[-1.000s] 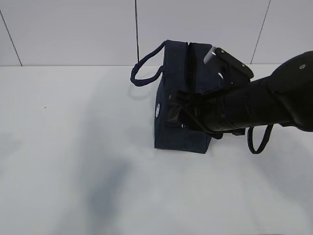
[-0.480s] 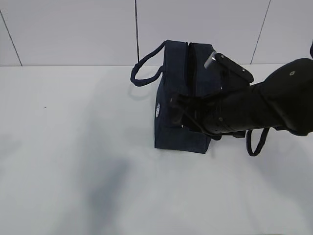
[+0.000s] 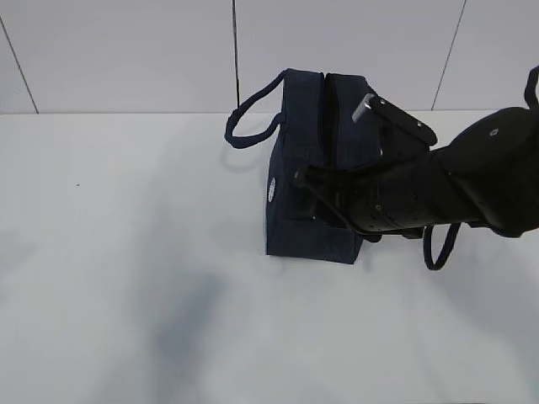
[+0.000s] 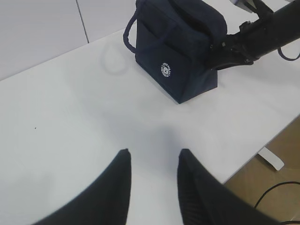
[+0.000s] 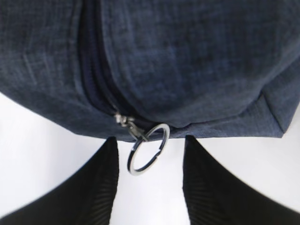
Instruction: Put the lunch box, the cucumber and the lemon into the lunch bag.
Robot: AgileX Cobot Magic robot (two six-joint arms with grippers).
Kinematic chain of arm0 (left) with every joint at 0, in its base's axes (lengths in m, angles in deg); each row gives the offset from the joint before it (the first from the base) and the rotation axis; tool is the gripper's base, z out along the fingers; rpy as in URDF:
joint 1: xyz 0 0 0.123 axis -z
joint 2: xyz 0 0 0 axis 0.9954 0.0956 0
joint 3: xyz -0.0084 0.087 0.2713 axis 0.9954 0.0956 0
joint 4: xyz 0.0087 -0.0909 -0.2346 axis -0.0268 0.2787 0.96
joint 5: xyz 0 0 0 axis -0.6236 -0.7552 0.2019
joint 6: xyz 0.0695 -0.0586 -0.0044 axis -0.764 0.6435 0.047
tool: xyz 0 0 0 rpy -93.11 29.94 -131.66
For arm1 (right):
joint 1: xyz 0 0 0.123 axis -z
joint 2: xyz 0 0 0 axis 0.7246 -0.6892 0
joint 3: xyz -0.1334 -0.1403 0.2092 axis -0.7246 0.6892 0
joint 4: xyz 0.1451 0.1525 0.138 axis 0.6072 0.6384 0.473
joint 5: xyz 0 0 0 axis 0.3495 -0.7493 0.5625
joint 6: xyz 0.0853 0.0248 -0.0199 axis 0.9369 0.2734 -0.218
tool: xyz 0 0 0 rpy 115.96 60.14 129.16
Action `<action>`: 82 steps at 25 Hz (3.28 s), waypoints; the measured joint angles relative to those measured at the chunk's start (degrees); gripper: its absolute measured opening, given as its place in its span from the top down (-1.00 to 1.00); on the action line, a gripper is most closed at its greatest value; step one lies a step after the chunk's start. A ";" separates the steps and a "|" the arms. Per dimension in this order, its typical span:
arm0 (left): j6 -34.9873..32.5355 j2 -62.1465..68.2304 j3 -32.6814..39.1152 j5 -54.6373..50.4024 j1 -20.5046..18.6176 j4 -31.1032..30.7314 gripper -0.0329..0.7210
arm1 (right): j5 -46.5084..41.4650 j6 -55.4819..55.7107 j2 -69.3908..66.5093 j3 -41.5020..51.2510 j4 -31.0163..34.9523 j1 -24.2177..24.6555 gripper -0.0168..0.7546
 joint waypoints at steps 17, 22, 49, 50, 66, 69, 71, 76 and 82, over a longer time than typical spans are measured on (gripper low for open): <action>0.00 0.00 0.00 -0.26 0.00 0.00 0.27 | 1.69 0.00 0.00 0.00 0.47 0.00 0.38; 0.00 0.00 0.00 -0.29 0.00 0.19 0.27 | 2.37 0.00 0.00 0.00 0.56 0.00 0.40; 0.00 0.00 0.00 -1.72 0.00 0.84 0.27 | 3.81 -1.80 -2.20 0.00 1.61 0.00 0.95; 0.00 0.00 0.00 -1.72 0.00 0.84 0.27 | 3.35 -2.02 -2.20 0.00 1.61 0.00 0.95; 0.00 0.00 0.00 -0.02 0.00 1.42 0.27 | -6.24 -2.56 1.32 0.00 -0.76 0.00 0.95; 0.00 0.00 0.00 0.83 0.00 1.55 0.27 | -8.30 -2.60 2.96 0.00 -1.81 0.00 0.95; 0.00 0.00 0.00 1.76 0.00 2.03 0.27 | -9.45 -2.60 3.95 0.00 -2.59 0.08 0.95; 0.00 0.00 0.00 2.63 0.00 3.25 0.27 | -11.46 -2.60 6.86 0.00 -4.09 0.08 0.95; 0.00 0.00 0.00 3.53 0.00 5.26 0.27 | -13.69 -2.60 9.50 0.00 -5.97 0.08 0.95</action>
